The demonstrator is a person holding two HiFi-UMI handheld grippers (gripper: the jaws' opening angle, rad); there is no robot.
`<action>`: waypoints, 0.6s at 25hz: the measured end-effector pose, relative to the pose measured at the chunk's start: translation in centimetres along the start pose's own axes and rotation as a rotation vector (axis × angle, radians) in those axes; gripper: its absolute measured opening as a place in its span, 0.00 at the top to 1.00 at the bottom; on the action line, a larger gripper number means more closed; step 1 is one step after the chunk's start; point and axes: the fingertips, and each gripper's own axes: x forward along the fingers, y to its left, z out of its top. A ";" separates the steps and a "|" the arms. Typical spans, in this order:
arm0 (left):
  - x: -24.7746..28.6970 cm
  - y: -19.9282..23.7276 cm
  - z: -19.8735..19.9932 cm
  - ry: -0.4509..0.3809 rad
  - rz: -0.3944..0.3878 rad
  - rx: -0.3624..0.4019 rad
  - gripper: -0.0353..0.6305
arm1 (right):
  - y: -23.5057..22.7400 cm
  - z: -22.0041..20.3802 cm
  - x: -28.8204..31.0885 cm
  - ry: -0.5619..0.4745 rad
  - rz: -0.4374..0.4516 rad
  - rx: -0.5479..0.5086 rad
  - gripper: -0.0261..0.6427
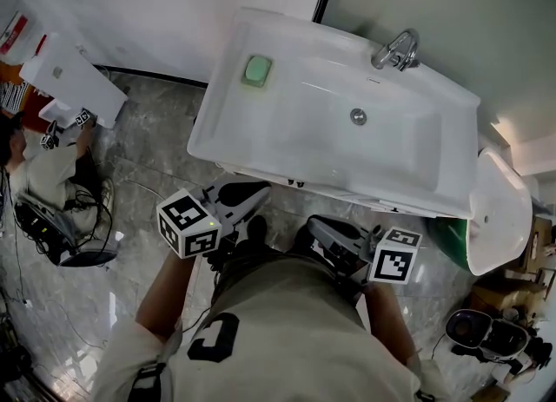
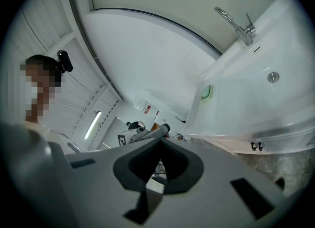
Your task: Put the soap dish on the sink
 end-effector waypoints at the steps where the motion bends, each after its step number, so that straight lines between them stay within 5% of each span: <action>1: 0.0 0.0 0.0 0.003 0.005 0.001 0.92 | 0.0 0.1 -0.1 0.002 0.002 -0.005 0.95; 15: 2.2 -0.5 1.0 0.023 0.076 0.035 0.92 | -1.1 2.4 -2.6 -0.030 0.057 -0.007 0.95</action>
